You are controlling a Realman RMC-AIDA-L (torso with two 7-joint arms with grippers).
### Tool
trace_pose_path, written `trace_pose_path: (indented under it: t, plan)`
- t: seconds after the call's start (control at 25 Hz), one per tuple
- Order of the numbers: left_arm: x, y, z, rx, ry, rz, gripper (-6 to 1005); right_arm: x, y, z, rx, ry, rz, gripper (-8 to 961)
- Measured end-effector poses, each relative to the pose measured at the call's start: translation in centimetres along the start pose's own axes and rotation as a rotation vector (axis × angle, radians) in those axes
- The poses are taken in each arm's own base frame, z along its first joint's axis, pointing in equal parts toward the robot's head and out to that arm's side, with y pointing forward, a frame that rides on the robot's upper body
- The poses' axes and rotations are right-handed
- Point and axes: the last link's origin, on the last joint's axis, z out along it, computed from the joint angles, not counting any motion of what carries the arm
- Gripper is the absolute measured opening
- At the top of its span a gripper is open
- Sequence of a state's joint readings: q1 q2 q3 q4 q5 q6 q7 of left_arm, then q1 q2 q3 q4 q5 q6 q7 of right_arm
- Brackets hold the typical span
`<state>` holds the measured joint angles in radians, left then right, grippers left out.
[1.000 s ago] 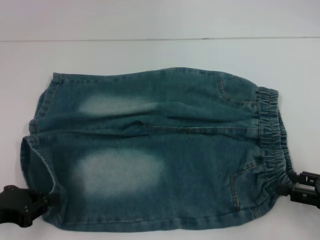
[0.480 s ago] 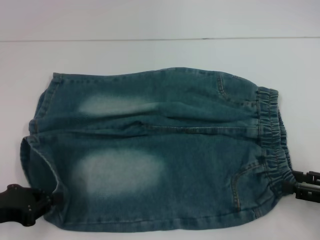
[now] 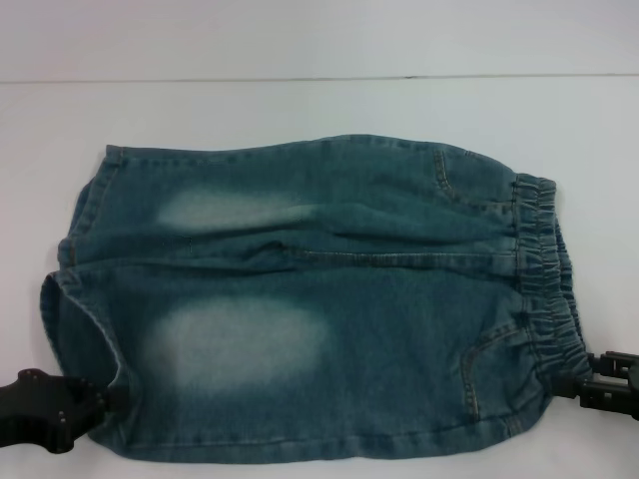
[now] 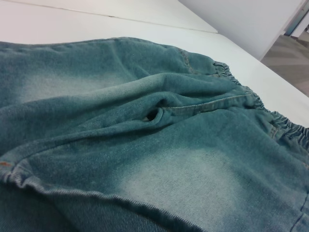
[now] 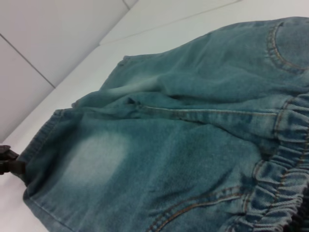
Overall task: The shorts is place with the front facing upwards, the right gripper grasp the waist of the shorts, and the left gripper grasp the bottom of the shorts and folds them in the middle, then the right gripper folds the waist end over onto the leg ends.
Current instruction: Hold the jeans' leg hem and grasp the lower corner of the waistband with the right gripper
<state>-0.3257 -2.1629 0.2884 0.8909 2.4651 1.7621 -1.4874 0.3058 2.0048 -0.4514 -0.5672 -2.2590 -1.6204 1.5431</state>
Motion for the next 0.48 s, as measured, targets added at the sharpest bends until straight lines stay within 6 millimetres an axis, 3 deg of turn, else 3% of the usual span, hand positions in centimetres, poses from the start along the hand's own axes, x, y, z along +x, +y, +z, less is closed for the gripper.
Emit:
trace_pose_path:
  t: [0.4,0.48]
  plan:
    - [-0.04,0.05,0.02,-0.003,0.0,0.002,17,-0.1,-0.75,-0.38,0.064,0.003,-0.028,665]
    - [-0.08,0.1,0.08,-0.007,0.001,0.001,17,-0.09,-0.81,-0.34,0.07,0.003,-0.029,592]
